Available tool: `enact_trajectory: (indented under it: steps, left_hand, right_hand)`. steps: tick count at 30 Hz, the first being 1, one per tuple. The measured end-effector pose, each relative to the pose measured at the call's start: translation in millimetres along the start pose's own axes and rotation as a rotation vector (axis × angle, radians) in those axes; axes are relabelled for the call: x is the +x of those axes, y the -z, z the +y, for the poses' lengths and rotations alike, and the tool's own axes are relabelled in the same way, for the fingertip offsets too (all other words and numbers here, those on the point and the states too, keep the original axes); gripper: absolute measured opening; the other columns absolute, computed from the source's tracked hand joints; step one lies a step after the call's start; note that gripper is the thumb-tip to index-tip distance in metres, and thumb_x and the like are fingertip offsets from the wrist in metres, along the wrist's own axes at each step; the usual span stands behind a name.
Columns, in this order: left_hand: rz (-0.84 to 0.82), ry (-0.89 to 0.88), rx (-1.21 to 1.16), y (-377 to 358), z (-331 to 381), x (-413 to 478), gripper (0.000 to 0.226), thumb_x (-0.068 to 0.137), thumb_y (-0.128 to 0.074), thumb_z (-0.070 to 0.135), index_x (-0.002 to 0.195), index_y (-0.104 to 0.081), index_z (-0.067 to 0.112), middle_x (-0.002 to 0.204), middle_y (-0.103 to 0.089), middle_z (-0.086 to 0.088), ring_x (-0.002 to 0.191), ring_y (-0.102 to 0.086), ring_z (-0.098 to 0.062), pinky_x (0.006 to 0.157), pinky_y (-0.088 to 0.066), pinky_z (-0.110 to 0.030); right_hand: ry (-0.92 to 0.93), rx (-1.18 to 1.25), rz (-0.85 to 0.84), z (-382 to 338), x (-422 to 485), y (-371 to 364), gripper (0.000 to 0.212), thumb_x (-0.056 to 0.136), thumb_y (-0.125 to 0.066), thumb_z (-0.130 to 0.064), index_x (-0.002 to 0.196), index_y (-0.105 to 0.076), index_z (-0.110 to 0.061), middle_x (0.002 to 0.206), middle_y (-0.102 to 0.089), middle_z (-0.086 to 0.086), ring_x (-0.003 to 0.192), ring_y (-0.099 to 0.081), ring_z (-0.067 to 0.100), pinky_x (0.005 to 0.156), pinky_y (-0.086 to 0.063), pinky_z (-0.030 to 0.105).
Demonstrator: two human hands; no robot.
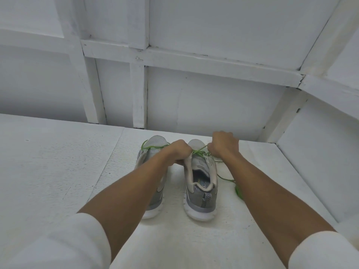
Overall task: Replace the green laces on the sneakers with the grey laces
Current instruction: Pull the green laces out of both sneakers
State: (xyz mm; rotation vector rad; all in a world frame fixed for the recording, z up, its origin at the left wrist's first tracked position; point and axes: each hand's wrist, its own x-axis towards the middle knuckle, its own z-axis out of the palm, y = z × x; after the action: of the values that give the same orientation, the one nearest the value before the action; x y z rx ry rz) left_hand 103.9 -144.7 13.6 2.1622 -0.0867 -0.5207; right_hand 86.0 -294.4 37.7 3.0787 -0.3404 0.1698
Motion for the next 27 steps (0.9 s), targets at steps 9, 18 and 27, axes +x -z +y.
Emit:
enact_trajectory:
  steps: [9,18,27]
  left_hand:
    - [-0.045,0.010,-0.123,-1.1,-3.6,-0.1,0.017,0.087,-0.043,0.005,0.085,-0.059,0.005,0.087,-0.064,-0.017,0.084,-0.069,-0.031,0.083,-0.058,-0.048]
    - [-0.012,0.003,-0.111,-2.6,-3.1,1.2,0.014,0.094,-0.044,0.009,0.084,-0.054,0.009,0.086,-0.060,-0.012,0.084,-0.065,-0.029,0.087,-0.057,-0.044]
    - [-0.035,0.000,-0.144,-2.7,-6.4,3.7,0.015,0.086,-0.046,0.003,0.087,-0.061,0.002,0.093,-0.066,-0.019,0.090,-0.071,-0.032,0.082,-0.059,-0.047]
  right_hand:
    - [0.241,0.077,-0.153,-17.6,1.1,-17.9,0.010,0.086,-0.063,-0.039,0.081,-0.061,-0.031,0.108,-0.062,0.000,0.113,-0.045,0.023,0.085,-0.031,0.036]
    - [-0.177,0.053,0.031,16.2,12.7,17.9,0.028,0.086,-0.048,-0.014,0.111,-0.060,-0.014,0.118,-0.059,0.010,0.116,-0.046,0.031,0.095,-0.037,0.041]
    - [0.251,0.081,-0.177,-28.4,-9.8,-7.8,0.017,0.089,-0.057,-0.020,0.103,-0.068,-0.022,0.114,-0.055,0.001,0.129,-0.029,0.026,0.099,-0.030,0.041]
